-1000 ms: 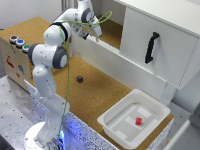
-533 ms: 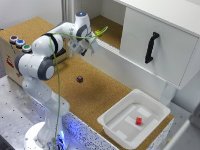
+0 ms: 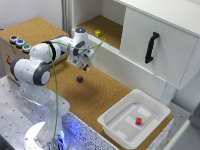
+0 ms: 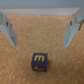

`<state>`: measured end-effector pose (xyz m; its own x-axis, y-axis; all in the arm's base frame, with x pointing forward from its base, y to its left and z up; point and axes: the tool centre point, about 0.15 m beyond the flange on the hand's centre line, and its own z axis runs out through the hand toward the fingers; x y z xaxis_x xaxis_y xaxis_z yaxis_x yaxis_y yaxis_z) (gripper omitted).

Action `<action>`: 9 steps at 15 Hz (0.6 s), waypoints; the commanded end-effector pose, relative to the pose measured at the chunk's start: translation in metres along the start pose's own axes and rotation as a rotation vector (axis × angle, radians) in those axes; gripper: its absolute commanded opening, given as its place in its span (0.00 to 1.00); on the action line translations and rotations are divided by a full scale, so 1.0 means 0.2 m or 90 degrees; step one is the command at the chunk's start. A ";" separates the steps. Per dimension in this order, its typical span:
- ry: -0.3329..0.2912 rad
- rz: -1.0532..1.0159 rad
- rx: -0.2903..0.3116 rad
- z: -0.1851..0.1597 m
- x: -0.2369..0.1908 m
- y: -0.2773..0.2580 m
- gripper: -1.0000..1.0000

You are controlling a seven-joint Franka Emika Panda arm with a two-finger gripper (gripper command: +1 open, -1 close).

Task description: Place the yellow object inside the left cabinet

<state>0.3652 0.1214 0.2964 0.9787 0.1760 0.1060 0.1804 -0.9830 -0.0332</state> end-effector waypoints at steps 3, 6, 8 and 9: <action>-0.016 -0.012 -0.012 0.21 -0.11 -0.31 0.00; -0.011 -0.003 -0.016 0.29 -0.13 -0.38 0.00; -0.005 0.008 -0.014 0.31 -0.10 -0.39 0.00; -0.004 0.016 -0.008 0.32 -0.08 -0.39 0.00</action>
